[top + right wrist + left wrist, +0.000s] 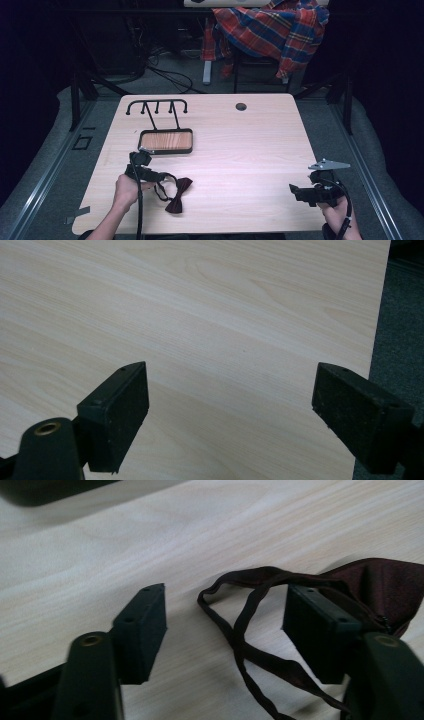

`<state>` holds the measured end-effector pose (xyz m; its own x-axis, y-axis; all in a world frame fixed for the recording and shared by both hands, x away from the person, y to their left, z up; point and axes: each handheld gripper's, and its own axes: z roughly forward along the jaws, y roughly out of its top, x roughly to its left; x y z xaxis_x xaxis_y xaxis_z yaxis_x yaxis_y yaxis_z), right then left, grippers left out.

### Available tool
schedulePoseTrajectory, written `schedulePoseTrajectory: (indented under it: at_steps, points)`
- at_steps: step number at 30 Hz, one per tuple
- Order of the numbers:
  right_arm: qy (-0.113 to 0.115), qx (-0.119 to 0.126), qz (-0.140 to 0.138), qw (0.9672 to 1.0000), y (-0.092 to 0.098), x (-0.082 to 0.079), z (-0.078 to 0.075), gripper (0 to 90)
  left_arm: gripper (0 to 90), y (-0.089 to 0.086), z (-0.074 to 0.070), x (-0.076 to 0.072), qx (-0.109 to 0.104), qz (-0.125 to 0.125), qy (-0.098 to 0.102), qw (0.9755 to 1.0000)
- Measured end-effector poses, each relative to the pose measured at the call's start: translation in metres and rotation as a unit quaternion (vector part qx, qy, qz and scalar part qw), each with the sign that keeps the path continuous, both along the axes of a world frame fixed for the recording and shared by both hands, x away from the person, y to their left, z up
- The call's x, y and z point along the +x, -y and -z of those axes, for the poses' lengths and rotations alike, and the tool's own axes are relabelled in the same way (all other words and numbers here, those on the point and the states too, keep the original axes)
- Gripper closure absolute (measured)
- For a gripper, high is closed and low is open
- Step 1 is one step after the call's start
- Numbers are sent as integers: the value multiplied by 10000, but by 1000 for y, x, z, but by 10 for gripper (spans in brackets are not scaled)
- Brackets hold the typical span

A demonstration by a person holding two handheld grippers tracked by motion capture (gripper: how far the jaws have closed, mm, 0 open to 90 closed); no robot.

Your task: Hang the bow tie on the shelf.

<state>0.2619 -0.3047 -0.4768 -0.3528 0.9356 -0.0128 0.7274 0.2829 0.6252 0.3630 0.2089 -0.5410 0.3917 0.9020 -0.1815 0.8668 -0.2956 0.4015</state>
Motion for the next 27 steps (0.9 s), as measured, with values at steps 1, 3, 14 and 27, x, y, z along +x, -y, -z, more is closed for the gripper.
schedulePoseTrajectory:
  at_steps: [1, 3, 14, 27]
  points:
    - [2, -5, 1, 10000, 0, 0, 0, 149, 394, -1, 1, 0, -2, -5, -24, 10000]
    - [11, 0, -12, 10000, -1, 0, 0, 148, 440, -3, 2, 0, -28, -13, -51, 10000]
    - [11, -76, -64, 9999, -6, 4, 0, 149, 617, -4, 7, 0, 148, 64, -146, 9998]
    - [20, -54, -151, 9999, -6, 3, 0, 149, 734, -5, 9, 0, 137, 141, -224, 9996]
